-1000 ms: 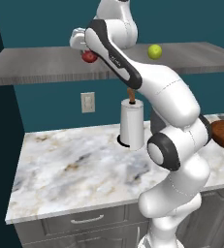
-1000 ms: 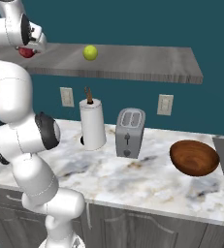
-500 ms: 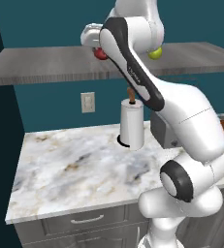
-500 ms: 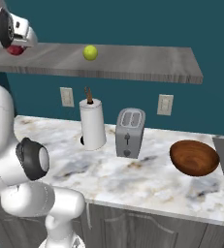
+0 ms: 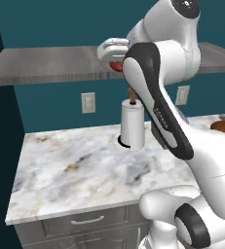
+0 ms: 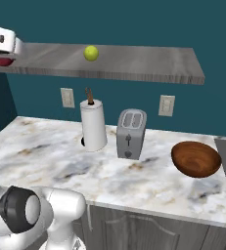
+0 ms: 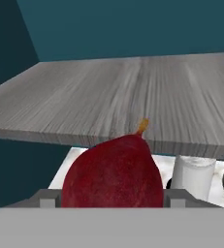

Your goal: Pick the pears from the cabinet and place them in one bowl. Pick the sweet potato from the sink and place it in the other bowl.

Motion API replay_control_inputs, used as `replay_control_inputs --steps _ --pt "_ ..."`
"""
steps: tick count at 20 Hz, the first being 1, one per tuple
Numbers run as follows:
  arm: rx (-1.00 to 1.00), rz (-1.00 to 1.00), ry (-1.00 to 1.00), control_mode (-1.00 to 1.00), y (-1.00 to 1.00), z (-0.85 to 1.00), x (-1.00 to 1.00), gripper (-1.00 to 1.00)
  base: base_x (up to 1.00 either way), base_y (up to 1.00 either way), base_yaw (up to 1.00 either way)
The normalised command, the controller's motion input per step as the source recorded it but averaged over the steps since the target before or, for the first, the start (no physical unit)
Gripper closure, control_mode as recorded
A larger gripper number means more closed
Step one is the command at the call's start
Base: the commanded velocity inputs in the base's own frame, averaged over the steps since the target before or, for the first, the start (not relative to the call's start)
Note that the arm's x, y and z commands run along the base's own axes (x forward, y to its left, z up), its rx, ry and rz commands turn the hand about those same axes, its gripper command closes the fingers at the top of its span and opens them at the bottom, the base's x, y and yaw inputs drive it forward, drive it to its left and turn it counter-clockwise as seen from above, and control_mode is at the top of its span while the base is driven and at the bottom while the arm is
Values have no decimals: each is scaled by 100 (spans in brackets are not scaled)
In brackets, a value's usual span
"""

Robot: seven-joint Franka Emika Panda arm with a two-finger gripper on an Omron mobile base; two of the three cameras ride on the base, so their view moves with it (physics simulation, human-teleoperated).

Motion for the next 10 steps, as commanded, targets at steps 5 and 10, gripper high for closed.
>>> replay_control_inputs --steps 5,10 --pt "0 0 0 -100 -33 0 -100 100 0 0 0" --pt "0 0 0 -100 -29 -11 -90 100 0 0 0"
